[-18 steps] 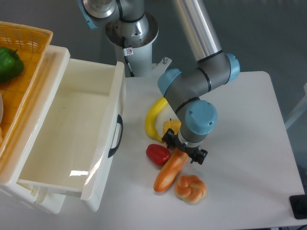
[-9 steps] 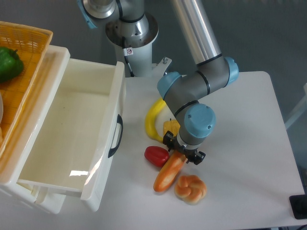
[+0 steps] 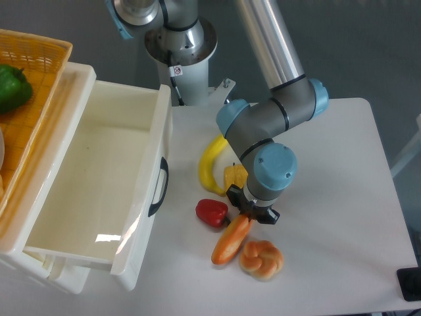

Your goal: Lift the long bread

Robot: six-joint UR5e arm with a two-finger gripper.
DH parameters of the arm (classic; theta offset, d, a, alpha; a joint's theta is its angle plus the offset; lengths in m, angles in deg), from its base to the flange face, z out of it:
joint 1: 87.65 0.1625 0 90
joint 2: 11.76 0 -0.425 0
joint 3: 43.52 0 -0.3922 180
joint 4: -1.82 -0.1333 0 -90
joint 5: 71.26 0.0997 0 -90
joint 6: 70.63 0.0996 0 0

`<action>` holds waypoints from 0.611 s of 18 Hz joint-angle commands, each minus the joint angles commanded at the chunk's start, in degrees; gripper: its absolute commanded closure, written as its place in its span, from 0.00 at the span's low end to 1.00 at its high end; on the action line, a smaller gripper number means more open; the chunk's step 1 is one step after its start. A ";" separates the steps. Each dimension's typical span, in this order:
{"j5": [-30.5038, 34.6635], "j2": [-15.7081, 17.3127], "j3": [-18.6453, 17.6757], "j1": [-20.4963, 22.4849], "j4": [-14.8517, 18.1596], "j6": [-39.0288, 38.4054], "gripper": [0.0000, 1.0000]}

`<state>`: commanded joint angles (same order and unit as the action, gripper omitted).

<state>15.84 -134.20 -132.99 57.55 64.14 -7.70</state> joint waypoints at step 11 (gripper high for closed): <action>-1.06 4.56 4.83 -0.53 6.94 5.51 1.00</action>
<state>14.79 -129.63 -128.16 57.02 71.08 -2.19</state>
